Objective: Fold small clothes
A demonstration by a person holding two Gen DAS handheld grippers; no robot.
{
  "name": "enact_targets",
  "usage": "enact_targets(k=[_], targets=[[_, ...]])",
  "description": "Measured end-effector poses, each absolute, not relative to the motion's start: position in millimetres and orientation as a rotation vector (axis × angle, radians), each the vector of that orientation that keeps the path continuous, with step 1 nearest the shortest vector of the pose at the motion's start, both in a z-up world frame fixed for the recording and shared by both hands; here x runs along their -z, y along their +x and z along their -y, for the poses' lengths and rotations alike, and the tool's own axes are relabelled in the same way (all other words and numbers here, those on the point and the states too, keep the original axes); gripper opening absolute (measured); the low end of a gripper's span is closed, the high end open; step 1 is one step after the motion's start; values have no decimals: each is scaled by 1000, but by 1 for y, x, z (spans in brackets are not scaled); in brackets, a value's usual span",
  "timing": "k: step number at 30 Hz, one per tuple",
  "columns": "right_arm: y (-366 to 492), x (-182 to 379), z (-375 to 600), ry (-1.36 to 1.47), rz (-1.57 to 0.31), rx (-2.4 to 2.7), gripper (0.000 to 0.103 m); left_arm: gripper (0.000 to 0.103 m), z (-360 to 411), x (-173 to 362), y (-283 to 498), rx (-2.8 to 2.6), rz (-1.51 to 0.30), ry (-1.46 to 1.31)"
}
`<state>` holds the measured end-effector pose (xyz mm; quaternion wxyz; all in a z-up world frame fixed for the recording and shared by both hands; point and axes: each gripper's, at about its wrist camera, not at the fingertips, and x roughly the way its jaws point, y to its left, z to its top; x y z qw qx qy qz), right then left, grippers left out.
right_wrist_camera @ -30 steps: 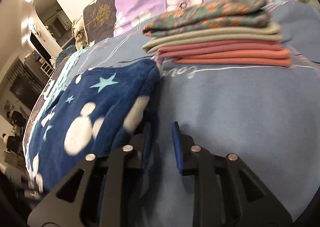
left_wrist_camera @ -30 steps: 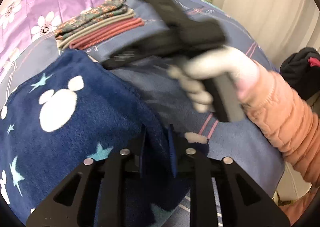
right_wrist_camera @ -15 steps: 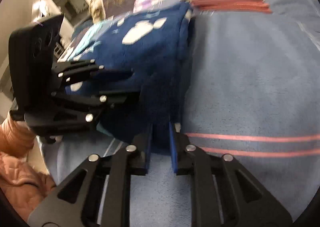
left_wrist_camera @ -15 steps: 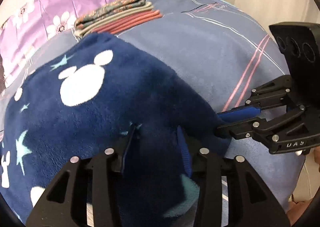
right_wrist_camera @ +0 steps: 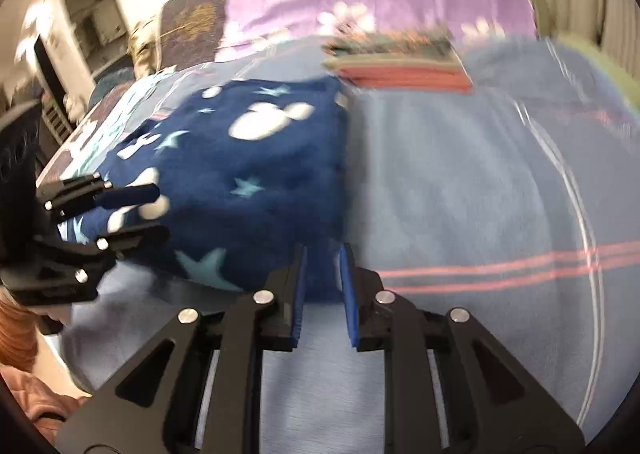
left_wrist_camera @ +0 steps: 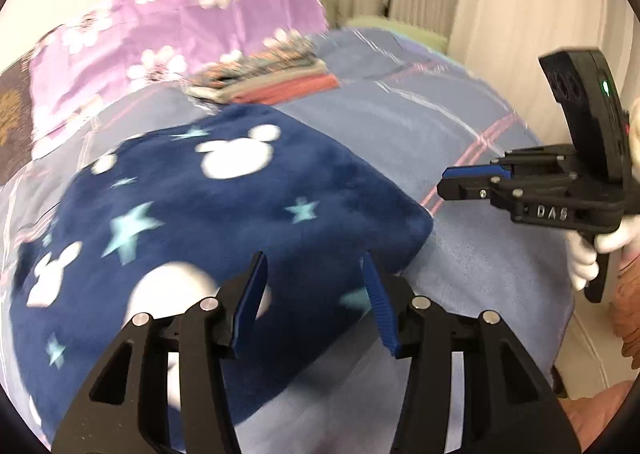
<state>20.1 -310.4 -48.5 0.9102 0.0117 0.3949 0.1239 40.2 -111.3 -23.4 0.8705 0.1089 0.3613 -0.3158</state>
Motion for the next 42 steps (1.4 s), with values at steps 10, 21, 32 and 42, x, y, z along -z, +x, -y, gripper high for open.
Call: enact_targets(k=[10,21,32,42], targets=[[8,43,136,-348,-731,-583,30,29,-142,24,27,151,-699,-219],[-19,55,-9,-698,-598,-751,33,20,-235,77,102,250,-794,-445],[-31,94,-79,-959,-522,-713,41,12,-230,126,198,476,-911,-684],[-13,89,-114,-849,-495,-599,43,12,-236,146,197,533,-837,-718]])
